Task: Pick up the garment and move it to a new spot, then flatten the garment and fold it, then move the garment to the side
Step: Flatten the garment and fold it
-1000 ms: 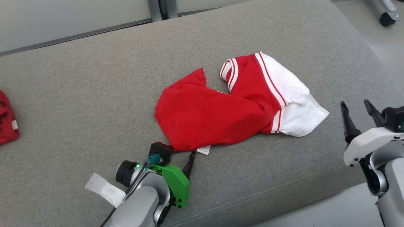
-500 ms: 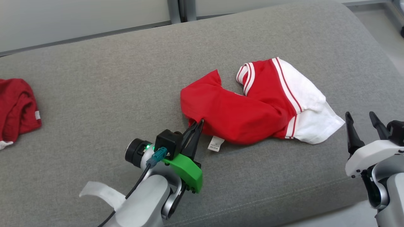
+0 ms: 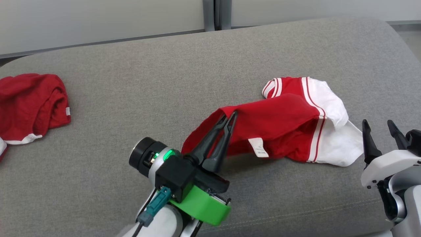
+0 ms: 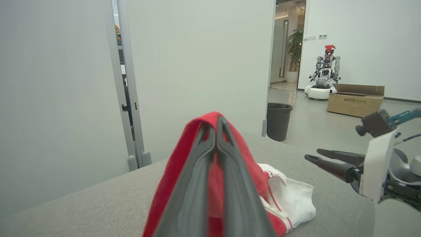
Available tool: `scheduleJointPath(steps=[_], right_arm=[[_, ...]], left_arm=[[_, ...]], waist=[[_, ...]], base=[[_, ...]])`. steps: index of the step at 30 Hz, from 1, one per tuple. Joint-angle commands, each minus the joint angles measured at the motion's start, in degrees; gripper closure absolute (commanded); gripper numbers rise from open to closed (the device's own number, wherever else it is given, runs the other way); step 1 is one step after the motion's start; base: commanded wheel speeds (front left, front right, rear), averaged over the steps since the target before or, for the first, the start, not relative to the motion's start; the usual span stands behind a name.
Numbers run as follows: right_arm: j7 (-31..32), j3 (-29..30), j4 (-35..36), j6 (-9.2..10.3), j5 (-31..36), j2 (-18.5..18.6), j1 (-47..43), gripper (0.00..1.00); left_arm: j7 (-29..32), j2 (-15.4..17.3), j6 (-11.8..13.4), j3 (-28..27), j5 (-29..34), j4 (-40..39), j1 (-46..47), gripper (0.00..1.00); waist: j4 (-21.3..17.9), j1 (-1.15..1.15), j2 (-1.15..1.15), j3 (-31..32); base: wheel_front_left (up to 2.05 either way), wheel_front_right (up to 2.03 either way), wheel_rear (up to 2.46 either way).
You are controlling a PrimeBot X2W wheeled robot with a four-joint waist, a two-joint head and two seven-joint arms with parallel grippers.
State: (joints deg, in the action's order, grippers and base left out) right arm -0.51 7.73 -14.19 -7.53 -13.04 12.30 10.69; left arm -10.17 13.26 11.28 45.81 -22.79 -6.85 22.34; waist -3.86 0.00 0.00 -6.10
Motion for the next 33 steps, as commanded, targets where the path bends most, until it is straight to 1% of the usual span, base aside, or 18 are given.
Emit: scheduleJointPath(steps=[1,2,4,6,7,9,11,12,14,15,16,17,21,24,25,33], right_arm=[[0.3,-0.1,0.4,0.08,0.4,-0.1,-0.6,0.00],[0.3,-0.3,0.5,0.08,0.5,-0.2,-0.4,0.00],[0.1,-0.9,0.5,0.08,0.4,-0.4,0.1,0.00],[0.0,-1.6,0.3,0.08,0.3,-0.7,0.6,0.00],[0.0,-2.0,0.2,0.08,0.2,-0.8,0.9,0.00],[-0.3,-2.6,-0.2,0.08,0.1,-0.9,1.5,0.00],[-0.6,-3.4,-0.6,0.08,-0.1,-1.1,2.2,0.00],[-0.6,-3.9,-0.7,0.08,-0.2,-1.2,2.7,0.00],[-0.9,-4.3,-0.9,0.08,-0.2,-1.3,3.4,0.00],[-0.9,-4.3,-0.9,0.08,-0.2,-1.3,3.4,0.00],[-1.1,-4.2,-1.0,0.08,-0.1,-1.2,3.8,0.00],[-1.2,-4.5,-1.0,0.08,-0.1,-1.2,4.2,0.00],[-1.7,-4.6,-1.1,0.08,0.1,-0.9,5.3,0.00],[-1.9,-4.9,-1.1,0.08,0.2,-1.0,6.2,0.00],[-2.1,-5.2,-1.2,0.08,0.0,-1.0,6.6,0.00],[-2.6,-8.4,-1.7,0.08,-0.3,-2.1,10.7,0.00]], left_arm=[[1.6,0.3,0.8,0.1,0.3,-2.4,-0.4,1.00],[2.5,0.0,1.0,0.1,-0.5,-3.4,-0.5,1.00],[3.9,0.6,0.9,-0.1,0.0,-3.5,0.9,1.00],[4.3,-0.5,0.2,-1.1,-2.6,-1.8,1.5,1.00],[4.9,-0.2,-0.2,-1.6,-3.2,0.3,2.2,1.00],[4.3,-0.6,-1.0,-3.2,-5.0,4.9,3.6,1.00],[4.1,0.1,-1.7,-4.5,-5.4,10.9,5.5,1.00],[3.6,0.1,-1.6,-5.8,-6.2,13.8,6.4,1.00],[2.4,1.0,-2.1,-7.5,-6.3,19.9,8.6,1.00],[2.4,1.0,-2.1,-7.5,-6.3,19.9,8.6,1.00],[2.0,1.1,-2.2,-8.6,-7.2,23.0,9.4,1.00],[1.5,2.1,-2.3,-9.5,-7.0,26.0,10.4,1.00],[0.0,3.9,-3.3,-12.8,-8.8,36.0,13.8,1.00],[-1.0,4.9,-4.3,-14.6,-9.8,41.9,16.6,1.00],[-1.2,5.3,-4.9,-15.0,-9.9,45.2,18.4,1.00],[-0.6,9.0,-8.3,-15.1,-8.9,55.9,26.9,1.00]], waist=[[-0.1,0.00,0.00,-0.2],[-0.3,0.00,0.00,-0.4],[-1.1,0.00,0.00,-0.8],[-2.0,0.00,0.00,-1.4],[-2.6,0.00,0.00,-1.8],[-3.9,0.00,0.00,-2.7],[-5.4,0.00,0.00,-3.7],[-6.2,0.00,0.00,-4.4],[-7.6,0.00,0.00,-5.6],[-7.6,0.00,0.00,-5.6],[-8.2,0.00,0.00,-6.1],[-8.9,0.00,0.00,-6.8],[-10.9,0.00,0.00,-8.8],[-11.9,0.00,0.00,-10.1],[-12.5,0.00,0.00,-10.8],[-14.8,0.00,0.00,-13.7]], base=[[0.00,0.00,0.00],[0.00,0.00,0.00],[0.00,0.00,0.00],[0.00,0.00,0.00],[0.00,0.00,0.00],[0.00,0.00,0.00],[0.00,0.00,0.00],[0.00,0.00,0.00],[0.00,0.00,0.00],[0.00,0.00,0.00],[0.00,0.00,0.00],[0.00,0.00,0.00],[0.00,0.00,0.00],[0.00,0.00,0.00],[0.00,0.00,0.00],[0.00,0.00,0.00]])
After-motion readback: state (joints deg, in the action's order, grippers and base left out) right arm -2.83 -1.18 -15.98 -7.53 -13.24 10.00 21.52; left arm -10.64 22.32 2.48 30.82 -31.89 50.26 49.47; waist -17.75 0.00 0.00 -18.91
